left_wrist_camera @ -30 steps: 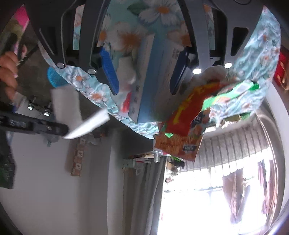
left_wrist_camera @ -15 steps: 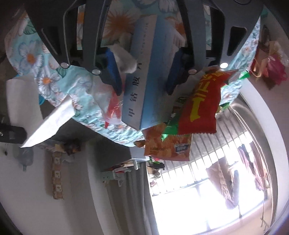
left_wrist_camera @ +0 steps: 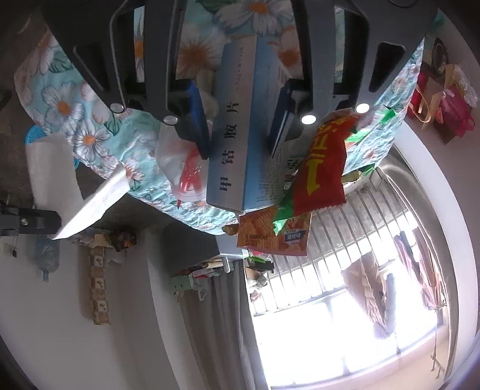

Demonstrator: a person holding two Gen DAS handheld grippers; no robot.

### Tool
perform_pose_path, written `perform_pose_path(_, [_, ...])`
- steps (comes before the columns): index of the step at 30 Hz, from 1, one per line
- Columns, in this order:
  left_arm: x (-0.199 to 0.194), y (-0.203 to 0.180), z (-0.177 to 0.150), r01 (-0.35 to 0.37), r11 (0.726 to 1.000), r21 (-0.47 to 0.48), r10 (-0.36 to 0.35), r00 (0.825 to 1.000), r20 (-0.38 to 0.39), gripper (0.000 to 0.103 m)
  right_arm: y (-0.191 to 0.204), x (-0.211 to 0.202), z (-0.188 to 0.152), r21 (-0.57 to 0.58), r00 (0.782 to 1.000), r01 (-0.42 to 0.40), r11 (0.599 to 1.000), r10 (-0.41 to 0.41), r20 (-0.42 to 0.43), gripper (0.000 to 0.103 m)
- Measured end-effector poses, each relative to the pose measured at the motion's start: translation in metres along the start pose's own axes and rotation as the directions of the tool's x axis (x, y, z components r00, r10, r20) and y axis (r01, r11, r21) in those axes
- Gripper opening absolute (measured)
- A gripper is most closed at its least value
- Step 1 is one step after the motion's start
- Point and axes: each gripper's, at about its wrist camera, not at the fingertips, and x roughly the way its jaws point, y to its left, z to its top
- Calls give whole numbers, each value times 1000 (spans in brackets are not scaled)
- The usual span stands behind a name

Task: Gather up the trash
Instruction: 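Grasp the blue-white medicine box with the left gripper while the right gripper grasps a white tissue, then carry the box and tissue to the wastebasket and open both grippers over it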

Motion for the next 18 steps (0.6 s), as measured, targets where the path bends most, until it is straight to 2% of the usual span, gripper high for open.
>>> perform_pose_path(3, [-16, 3, -2, 22, 1000, -13, -22, 999, 30, 35, 1, -2, 0, -5, 1000, -2, 1000, 2, 3, 4])
perform_pose_path(8, [-46, 8, -1, 104, 994, -37, -99, 989, 107, 35, 4, -7, -1, -8, 1000, -9, 1000, 10, 10, 4])
perform_pose_path(11, [-63, 13, 2, 157, 986, -63, -146, 978, 151, 35, 4, -11, -2, -10, 1000, -11, 1000, 11, 17, 4])
perform_pose_path(18, [-94, 15, 16, 219, 974, -61, -199, 949, 243, 34, 4, -26, -2, -12, 999, -1, 1000, 1, 47, 4])
